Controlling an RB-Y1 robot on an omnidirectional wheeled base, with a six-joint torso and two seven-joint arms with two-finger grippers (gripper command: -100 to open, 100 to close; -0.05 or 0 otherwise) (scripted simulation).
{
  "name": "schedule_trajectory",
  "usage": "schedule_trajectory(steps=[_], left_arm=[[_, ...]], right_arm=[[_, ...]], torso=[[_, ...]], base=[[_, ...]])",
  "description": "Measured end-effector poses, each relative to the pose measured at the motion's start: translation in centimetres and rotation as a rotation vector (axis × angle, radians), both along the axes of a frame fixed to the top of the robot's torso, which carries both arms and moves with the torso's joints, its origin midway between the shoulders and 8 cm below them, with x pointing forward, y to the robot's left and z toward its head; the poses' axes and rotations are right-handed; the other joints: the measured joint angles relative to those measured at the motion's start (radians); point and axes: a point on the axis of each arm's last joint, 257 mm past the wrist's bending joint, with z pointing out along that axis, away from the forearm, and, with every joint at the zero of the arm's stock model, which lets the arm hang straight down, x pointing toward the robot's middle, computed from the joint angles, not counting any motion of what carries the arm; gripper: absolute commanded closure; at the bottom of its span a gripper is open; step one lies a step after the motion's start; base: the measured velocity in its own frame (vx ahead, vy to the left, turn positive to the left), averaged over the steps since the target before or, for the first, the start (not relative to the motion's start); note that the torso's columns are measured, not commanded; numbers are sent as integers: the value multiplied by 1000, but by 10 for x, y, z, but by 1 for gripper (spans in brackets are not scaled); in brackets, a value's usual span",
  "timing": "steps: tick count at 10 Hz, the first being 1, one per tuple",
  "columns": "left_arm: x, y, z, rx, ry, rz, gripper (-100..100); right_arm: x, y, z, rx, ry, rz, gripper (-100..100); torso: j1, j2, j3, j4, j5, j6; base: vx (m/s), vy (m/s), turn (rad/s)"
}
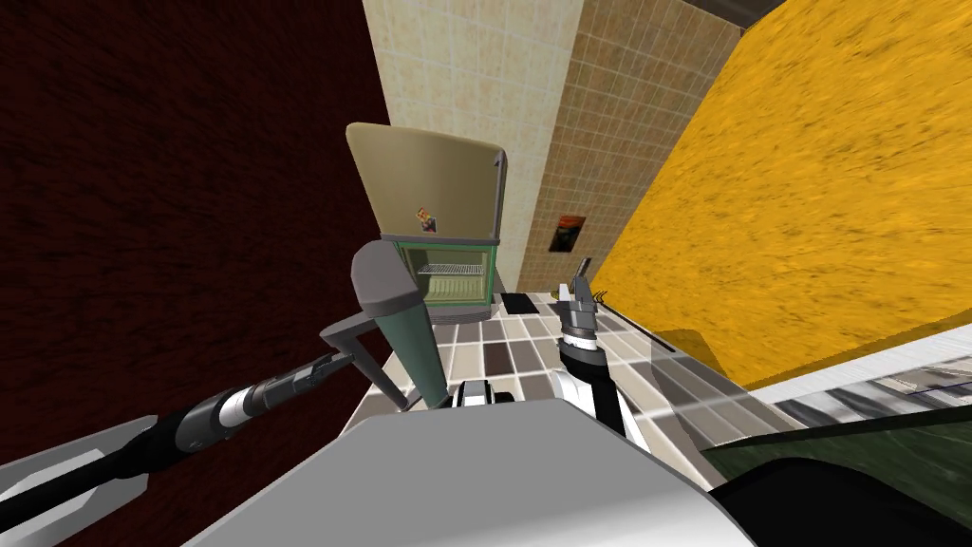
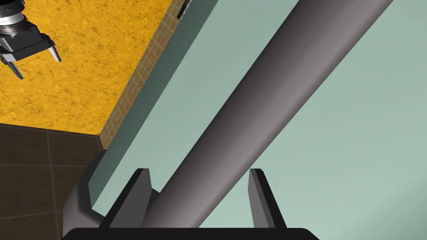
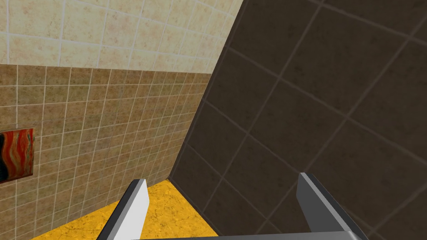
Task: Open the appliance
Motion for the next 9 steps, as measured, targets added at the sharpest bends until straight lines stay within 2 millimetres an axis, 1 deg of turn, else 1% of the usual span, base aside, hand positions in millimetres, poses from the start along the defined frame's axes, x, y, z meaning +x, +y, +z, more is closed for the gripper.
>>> schedule_trajectory(steps=[2,3,4,5,6,7,8,9], left_arm=[[-3,-1,0,-1,2,-7,100],[-6,0,-2,-3,6,-13,100],[-9,-1,-1,-2,8,-18,100],[-9,0,-1,-3,6,-20,100],[-11,0,-1,-5,6,-24,100],[-9,0,0,-5,3,-26,-100],[-8,2,7,-5,3,-31,-100],[-7,2,15,-6,3,-41,-100]], right_arm=[[0,0,0,0,0,0,0],[0,0,0,0,0,0,0],[0,0,0,0,0,0,0],[0,0,0,0,0,0,0],[0,0,0,0,0,0,0],[0,0,0,0,0,0,0],[0,0,0,0,0,0,0],[0,0,0,0,0,0,0]], torso=[[1,-1,-1,0,-1,0],[5,-1,-2,0,-1,2],[6,2,-1,2,0,3],[4,-1,-2,1,-1,0],[2,-1,-2,0,-1,2],[-1,-2,-2,0,-1,0],[-9,-3,-1,-2,-2,-2],[-11,-1,0,-3,-1,-3]], base=[[-137,242,-155],[-227,303,-343],[-179,274,-151],[-186,273,-221],[-166,219,-106],[-58,79,59],[39,-29,146],[49,-76,132]])
